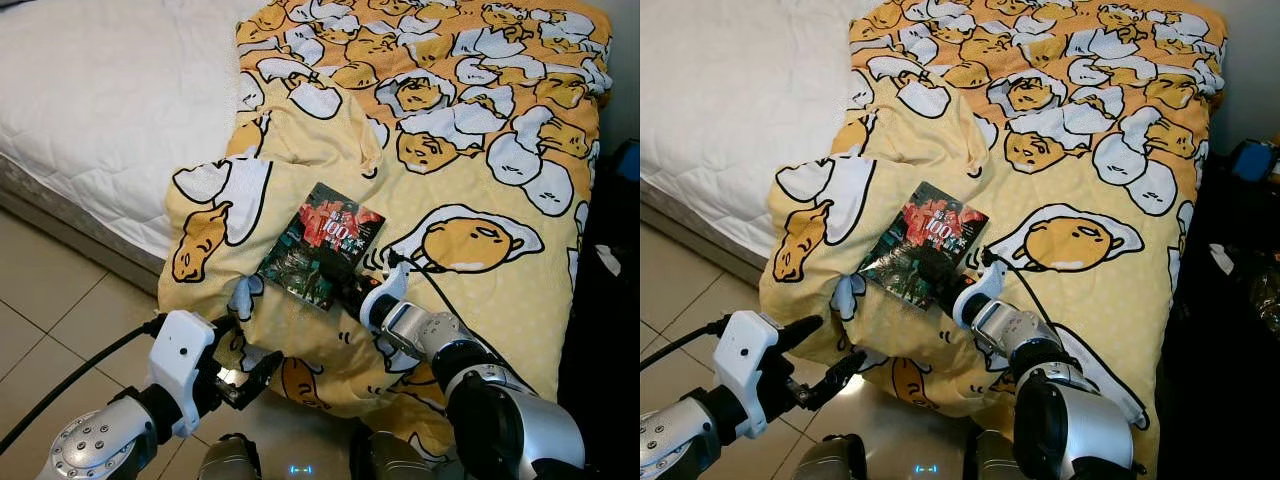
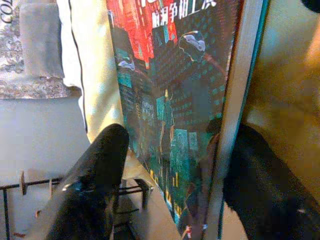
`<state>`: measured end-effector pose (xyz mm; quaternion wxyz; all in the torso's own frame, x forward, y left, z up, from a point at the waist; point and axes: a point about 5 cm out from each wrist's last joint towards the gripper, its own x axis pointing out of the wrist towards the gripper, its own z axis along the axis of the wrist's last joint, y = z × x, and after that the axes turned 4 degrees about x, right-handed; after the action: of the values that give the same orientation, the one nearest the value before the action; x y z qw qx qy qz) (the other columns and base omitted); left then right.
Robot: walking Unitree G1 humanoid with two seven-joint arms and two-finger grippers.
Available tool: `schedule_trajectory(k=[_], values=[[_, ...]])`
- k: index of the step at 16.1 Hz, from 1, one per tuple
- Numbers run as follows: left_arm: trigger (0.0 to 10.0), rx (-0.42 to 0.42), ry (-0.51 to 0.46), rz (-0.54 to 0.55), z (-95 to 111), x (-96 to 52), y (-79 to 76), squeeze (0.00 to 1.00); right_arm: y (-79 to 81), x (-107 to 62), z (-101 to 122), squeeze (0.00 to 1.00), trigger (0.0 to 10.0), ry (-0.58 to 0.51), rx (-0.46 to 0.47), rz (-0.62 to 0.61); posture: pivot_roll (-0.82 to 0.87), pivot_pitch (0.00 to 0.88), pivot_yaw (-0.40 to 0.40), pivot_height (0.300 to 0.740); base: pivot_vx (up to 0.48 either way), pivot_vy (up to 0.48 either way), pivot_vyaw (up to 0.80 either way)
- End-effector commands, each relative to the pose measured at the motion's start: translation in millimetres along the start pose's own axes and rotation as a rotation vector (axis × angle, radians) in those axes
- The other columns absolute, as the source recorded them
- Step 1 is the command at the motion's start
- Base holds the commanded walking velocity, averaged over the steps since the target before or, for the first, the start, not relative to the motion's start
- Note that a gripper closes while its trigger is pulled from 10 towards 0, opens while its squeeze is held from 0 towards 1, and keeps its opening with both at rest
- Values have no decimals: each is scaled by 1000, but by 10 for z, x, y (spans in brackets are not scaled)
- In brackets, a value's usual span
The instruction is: Clean up the room
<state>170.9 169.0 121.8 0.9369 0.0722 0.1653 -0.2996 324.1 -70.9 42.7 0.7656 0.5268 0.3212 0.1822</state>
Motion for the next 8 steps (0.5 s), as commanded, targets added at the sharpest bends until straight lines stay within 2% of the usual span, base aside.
schedule_trajectory(k=[1,8], values=[[10000,0,6,-9,-18,-18,0,1000,65,29,24,0,0,-15,8,17,27,123,-11,740,0,0,0],[10000,3,8,-18,-22,-20,11,1000,105,61,-1,0,0,-24,23,31,30,118,0,740,0,0,0]])
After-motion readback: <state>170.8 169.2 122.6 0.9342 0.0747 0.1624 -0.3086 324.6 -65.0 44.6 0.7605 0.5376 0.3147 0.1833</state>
